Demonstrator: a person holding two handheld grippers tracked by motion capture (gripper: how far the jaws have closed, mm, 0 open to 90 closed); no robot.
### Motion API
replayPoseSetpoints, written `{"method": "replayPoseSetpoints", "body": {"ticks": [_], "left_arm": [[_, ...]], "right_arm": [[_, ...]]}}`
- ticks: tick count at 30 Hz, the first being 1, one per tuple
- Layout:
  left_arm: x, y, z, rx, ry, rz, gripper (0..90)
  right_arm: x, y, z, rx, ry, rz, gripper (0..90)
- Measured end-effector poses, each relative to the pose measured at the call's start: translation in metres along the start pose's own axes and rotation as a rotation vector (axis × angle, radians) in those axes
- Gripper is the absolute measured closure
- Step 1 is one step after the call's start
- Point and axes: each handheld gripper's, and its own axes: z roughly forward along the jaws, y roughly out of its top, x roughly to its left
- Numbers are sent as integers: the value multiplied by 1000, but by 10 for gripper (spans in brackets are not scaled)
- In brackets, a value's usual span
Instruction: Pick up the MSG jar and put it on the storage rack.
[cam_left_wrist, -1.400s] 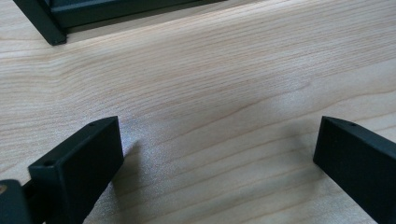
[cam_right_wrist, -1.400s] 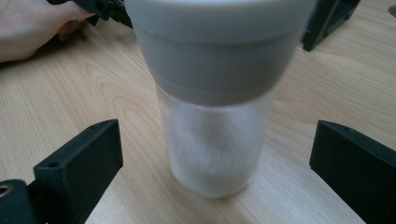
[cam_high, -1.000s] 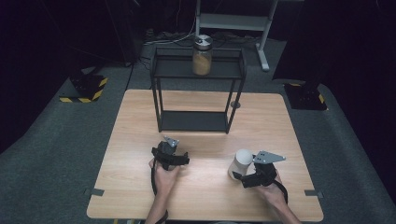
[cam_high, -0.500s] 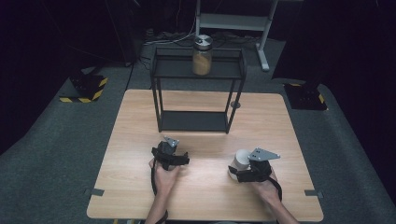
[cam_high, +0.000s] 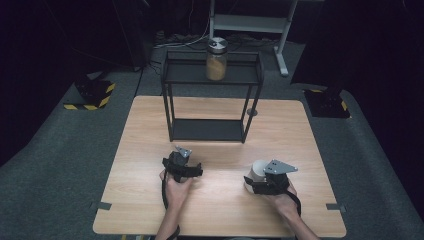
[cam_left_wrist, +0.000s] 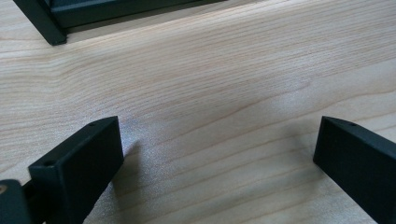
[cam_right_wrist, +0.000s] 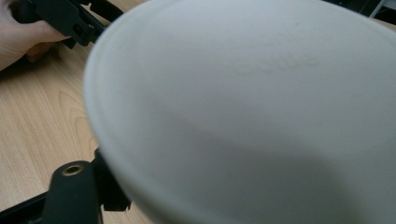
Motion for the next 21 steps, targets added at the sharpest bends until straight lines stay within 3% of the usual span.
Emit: {"method": "replayPoseSetpoints", "body": {"ticks": [21], "left_arm": [[0, 0, 0, 0, 0, -1, 15]], "right_arm": [[-3, -1, -1, -9, 7, 2, 337]]}}
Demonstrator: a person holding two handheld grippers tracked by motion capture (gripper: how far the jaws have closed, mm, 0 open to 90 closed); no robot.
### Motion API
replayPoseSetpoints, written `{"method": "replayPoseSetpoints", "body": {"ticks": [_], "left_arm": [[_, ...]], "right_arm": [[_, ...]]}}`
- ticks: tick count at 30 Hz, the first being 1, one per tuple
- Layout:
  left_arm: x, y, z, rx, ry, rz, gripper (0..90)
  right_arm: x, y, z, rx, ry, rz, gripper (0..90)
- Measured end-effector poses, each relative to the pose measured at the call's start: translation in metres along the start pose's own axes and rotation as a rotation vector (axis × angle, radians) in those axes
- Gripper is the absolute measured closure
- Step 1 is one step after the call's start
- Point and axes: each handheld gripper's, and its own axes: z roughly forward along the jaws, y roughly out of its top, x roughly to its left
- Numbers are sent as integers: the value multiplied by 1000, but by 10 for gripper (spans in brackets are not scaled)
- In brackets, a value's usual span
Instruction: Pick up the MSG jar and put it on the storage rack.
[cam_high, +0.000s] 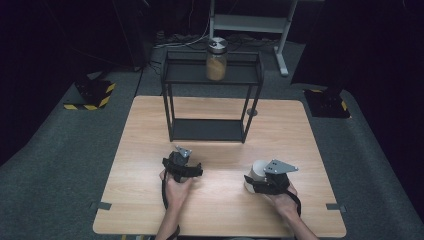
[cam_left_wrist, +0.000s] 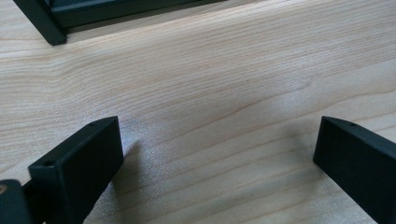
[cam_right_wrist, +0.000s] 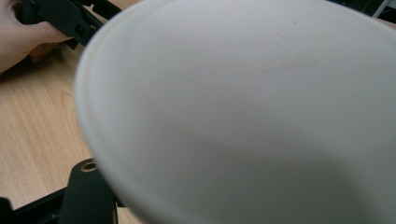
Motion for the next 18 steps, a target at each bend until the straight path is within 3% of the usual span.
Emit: {"method": "replayPoseSetpoints", "body": {"ticks": [18], "left_arm": [[0, 0, 0, 0, 0, 0, 15]], "right_arm": [[-6, 13, -7, -2, 30, -26, 339]]}}
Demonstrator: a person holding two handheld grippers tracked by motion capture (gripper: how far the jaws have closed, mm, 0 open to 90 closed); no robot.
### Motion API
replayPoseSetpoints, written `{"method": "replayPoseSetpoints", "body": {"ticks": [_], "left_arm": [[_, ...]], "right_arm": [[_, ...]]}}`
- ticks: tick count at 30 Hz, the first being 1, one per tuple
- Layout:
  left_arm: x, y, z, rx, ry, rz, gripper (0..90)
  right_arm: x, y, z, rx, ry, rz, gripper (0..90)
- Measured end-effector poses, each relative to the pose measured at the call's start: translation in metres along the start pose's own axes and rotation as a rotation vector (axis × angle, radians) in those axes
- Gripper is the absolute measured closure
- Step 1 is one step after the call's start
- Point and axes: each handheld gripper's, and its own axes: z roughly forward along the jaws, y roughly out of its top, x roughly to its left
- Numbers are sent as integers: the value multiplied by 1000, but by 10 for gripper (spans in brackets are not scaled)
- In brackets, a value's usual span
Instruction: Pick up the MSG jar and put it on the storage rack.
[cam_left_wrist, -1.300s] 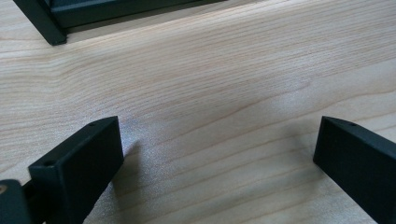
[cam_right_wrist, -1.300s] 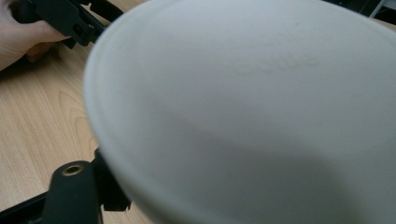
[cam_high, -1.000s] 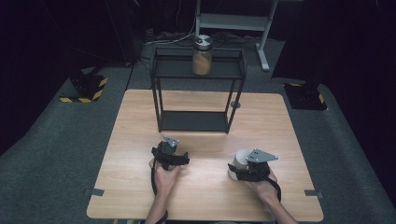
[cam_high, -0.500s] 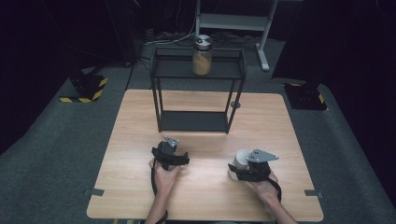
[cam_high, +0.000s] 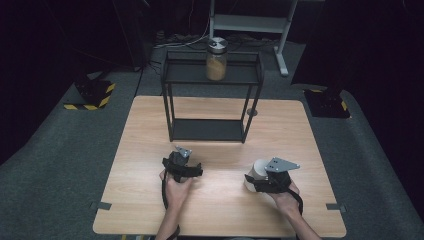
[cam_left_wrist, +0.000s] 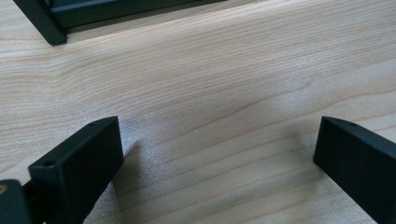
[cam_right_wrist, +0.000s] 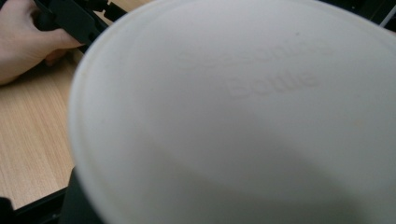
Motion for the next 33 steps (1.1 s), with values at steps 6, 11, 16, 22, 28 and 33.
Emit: {"method": "replayPoseSetpoints", "body": {"ticks": [6, 11, 16, 22, 28, 33], "left_arm": [[0, 0, 0, -1, 0, 0, 15], [0, 0, 0, 0, 0, 0, 15], [0, 0, 0, 0, 0, 0, 15], [0, 0, 0, -1, 0, 0, 15], [0, 0, 0, 0, 0, 0, 15], [0, 0, 0, -1, 0, 0, 15]], "right_arm": [[-2, 12, -5, -9, 14, -22, 339], [-9, 28, -10, -19, 45, -33, 340], [-13, 41, -15, -28, 57, -42, 339], [-21, 70, -22, -28, 72, -61, 340], [-29, 95, -28, -40, 83, -78, 340], [-37, 117, -32, -40, 97, -83, 340]]}}
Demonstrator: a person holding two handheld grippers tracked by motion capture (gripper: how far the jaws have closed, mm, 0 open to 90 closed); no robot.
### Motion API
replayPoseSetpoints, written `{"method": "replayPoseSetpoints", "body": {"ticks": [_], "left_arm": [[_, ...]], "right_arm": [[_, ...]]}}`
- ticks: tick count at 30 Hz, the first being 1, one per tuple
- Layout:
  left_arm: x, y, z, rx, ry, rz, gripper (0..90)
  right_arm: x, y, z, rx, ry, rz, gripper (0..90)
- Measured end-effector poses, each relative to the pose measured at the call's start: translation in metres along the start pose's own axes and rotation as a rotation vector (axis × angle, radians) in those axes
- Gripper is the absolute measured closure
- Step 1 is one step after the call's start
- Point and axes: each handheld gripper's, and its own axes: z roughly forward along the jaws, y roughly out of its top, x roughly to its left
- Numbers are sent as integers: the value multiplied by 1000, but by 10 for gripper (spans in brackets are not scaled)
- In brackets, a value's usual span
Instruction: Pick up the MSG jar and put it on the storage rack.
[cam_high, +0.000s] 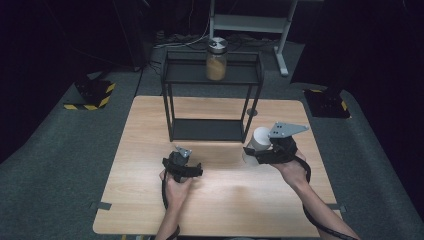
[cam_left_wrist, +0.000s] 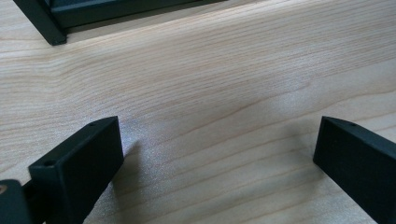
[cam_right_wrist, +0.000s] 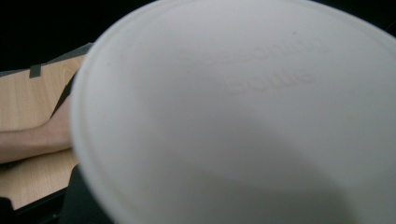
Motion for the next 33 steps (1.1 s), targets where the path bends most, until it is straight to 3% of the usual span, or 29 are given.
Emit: {"method": "replayPoseSetpoints", "body": {"ticks": [9, 22, 33], "left_arm": [[0, 0, 0, 0, 0, -1, 16], [0, 0, 0, 1, 2, 3, 16], [0, 0, 0, 1, 1, 1, 16]], "right_arm": [[-15, 45, -9, -7, 27, -21, 340], [-25, 107, -23, -27, 61, -54, 340], [-38, 148, -25, -28, 31, -29, 340]]}}
